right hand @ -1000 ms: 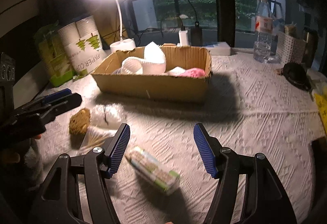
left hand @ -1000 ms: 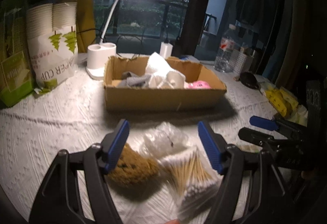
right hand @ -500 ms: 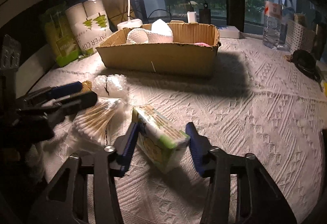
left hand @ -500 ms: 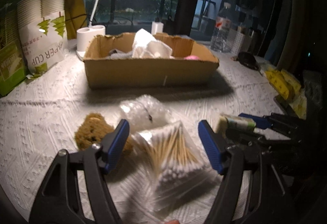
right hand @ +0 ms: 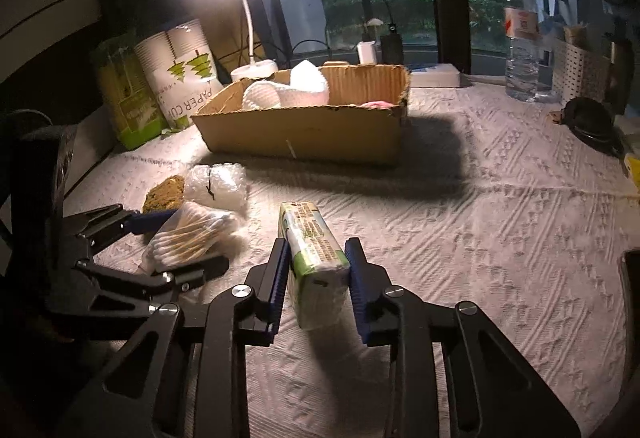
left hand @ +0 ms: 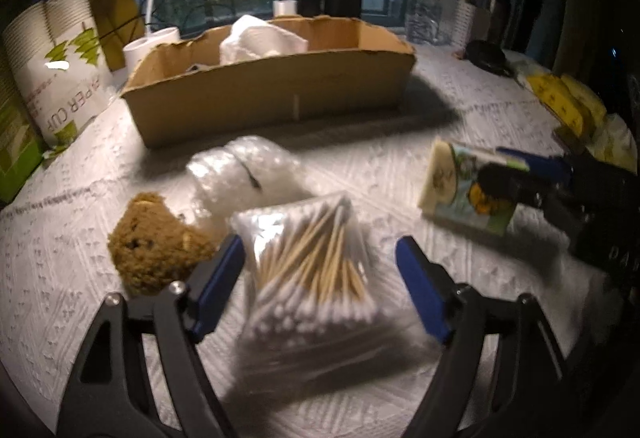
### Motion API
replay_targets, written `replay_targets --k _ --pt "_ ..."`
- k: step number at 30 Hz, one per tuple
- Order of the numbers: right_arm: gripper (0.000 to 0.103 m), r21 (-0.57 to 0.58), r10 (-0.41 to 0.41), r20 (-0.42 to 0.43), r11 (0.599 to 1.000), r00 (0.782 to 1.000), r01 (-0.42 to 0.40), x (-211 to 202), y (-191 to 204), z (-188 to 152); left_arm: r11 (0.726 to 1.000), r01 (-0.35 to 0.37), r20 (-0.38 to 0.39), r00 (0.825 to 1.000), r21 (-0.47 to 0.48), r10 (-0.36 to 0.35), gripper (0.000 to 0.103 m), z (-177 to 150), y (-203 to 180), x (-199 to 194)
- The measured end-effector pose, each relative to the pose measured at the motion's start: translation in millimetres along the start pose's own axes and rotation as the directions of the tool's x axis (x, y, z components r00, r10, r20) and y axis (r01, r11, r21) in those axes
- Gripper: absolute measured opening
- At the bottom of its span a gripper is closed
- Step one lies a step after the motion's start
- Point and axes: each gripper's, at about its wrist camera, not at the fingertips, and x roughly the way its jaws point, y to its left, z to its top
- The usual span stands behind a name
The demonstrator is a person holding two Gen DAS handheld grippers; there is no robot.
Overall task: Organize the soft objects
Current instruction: 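Reach the right gripper to the green-and-white tissue pack and close on it, then carry the tissue pack into the box with the right gripper while the left carries the cotton swab bag there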
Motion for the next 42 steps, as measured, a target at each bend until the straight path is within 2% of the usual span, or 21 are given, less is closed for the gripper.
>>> replay_targets --k 4,8,12,16,17,30,42 --pt "0.030 0.023 -0.011 -0.010 1.000 1.000 0.011 -2 -6 -1 0.998 0.044 -0.003 0.999 0.036 -0.044 0.077 0 -12 1" --pt "0.031 0.021 -0.007 -0.030 1.000 1.000 0.008 4 -4 -1 0.996 0.029 -0.013 1.000 0.081 -0.028 0.058 0 -19 3" --pt "0.036 0.002 -0.023 -0.083 1.000 0.996 0.023 17 0 -2 0.995 0.029 -0.011 1.000 0.096 -0.028 0.051 -2 -19 2" --pt "0.033 0.012 -0.020 -0.082 1.000 0.996 0.021 17 -2 -1 0.995 0.042 -0.003 0.999 0.095 -0.041 0.045 -3 -16 -2" --pt "0.027 0.015 -0.020 -0.082 1.000 0.996 0.021 16 -2 -1 0.995 0.048 -0.001 0.999 0.092 -0.048 0.044 -3 -14 -4" --pt "0.026 0.000 -0.038 -0.012 0.999 0.999 0.038 1 7 29 0.994 0.108 0.089 0.990 0.020 -0.109 0.044 19 15 -36" --pt "0.026 -0.019 -0.046 0.009 0.999 0.999 0.046 4 20 65 0.995 0.098 0.158 0.983 -0.029 -0.093 0.044 48 57 -54"
